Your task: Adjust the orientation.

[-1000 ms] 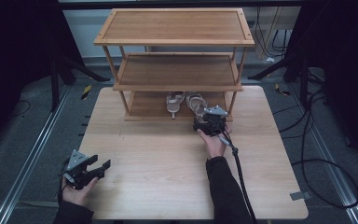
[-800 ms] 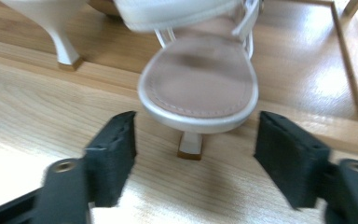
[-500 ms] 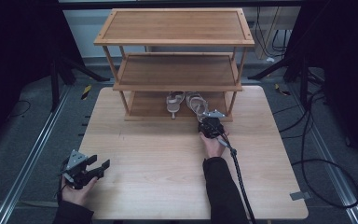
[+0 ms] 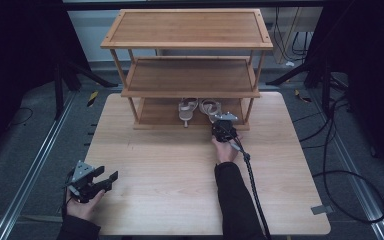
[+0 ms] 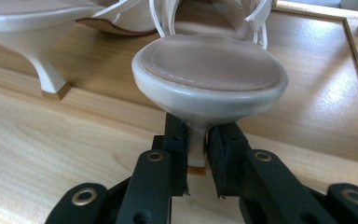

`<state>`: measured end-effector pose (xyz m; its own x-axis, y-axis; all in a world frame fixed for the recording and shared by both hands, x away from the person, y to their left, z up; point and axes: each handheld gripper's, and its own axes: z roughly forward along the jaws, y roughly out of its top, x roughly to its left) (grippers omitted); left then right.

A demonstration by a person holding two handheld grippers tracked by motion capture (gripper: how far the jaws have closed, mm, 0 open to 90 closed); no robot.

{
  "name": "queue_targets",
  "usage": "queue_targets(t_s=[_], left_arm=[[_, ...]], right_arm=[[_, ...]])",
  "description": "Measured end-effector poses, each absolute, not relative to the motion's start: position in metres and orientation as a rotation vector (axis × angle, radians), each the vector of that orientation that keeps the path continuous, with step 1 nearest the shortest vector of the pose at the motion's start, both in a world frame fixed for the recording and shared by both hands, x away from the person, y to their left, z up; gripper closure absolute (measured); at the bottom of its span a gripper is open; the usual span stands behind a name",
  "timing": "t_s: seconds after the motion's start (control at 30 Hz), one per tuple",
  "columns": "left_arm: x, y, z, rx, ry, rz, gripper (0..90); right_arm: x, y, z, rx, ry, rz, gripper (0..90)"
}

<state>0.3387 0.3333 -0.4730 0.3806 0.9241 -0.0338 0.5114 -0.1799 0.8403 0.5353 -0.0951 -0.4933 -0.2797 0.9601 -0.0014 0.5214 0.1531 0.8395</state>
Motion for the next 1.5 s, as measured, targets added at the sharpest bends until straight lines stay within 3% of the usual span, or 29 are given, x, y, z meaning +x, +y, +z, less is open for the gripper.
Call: queue_targets(t_s=[1.27, 1.3, 1.43, 1.5], left_arm=[[0.338, 0.333, -0.472, 1.823, 1.24, 0.64, 38.3], [0.338, 0.333, -0.472, 1.824, 1.24, 0.639, 38.2], [0.338, 0.333, -0.472, 1.821, 1.242, 0.638, 38.0], [0.338, 0.334, -0.472, 1.816, 1.244, 0.636, 38.0]], right_arm=[[0.565, -0.055, -0.505, 1.408, 1.87, 1.052, 75.5], [0.565, -0.055, -0.505, 1.406, 1.866, 1.053, 73.8], [0.564, -0.057, -0.502, 1.401, 1.853, 1.047, 49.8], [0.561, -0.058, -0.497, 1.38, 1.859, 1.028, 42.2]])
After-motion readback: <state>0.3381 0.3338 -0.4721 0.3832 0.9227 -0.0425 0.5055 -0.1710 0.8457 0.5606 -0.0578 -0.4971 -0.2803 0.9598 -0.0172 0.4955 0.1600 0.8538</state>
